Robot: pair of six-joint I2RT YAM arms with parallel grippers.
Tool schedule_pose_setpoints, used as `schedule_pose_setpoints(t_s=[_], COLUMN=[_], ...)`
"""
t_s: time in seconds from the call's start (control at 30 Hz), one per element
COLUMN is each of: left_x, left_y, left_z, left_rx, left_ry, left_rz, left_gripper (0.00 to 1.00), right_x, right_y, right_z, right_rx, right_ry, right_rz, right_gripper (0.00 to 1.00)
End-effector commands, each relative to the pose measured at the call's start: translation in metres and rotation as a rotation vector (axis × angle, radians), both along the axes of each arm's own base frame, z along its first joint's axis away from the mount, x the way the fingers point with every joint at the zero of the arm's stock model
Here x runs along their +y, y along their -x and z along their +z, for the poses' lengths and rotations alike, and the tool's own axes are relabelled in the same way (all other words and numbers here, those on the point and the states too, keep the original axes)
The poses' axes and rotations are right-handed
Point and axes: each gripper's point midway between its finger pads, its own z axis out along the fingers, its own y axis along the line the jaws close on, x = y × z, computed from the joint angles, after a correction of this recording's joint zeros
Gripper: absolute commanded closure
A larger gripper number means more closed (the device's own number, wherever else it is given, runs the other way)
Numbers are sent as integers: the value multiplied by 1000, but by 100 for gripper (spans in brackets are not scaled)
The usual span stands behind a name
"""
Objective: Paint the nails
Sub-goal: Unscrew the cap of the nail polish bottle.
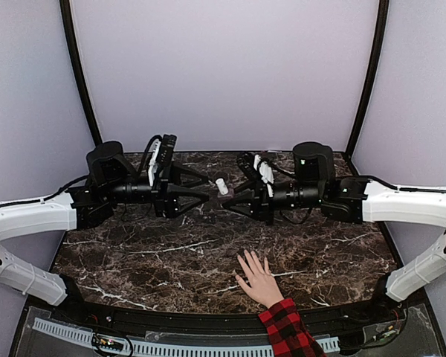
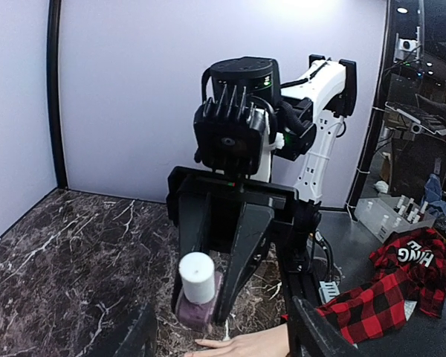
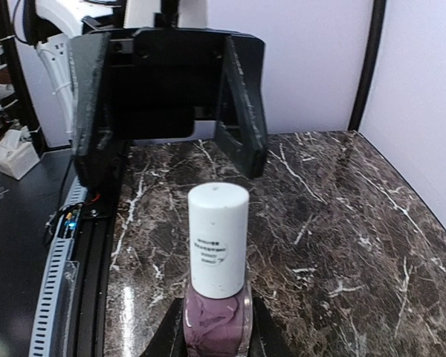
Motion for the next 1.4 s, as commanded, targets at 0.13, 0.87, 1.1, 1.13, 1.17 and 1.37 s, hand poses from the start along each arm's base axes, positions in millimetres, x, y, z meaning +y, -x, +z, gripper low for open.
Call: schedule_pose_setpoints(t_s=[0.13, 0.87, 1.1, 1.13, 1.17, 1.37], left_x=[2, -20, -21, -21, -21, -20], left_y=[33, 60, 59, 60, 60, 62], left_z=[21, 18, 20, 20, 19, 18], left_rx=[-124, -130, -131, -132, -128, -120], left_ry=[104, 123, 135, 137, 137, 140], left_rz=[-179, -368, -371, -372, -374, -385], left_gripper=[43, 67, 66, 65, 65, 71], right_x=[9, 16, 17, 17, 18, 18], right_y=[50, 62, 63, 63, 63, 63], right_z=[37, 31, 27, 26, 25, 23], right_rx=[35, 111, 123, 124, 126, 131], right_ry=[-108, -93, -86, -84, -82, -79], right_rz=[322, 430, 441, 440, 440, 442], right_gripper=[98, 98, 98, 98, 98, 99])
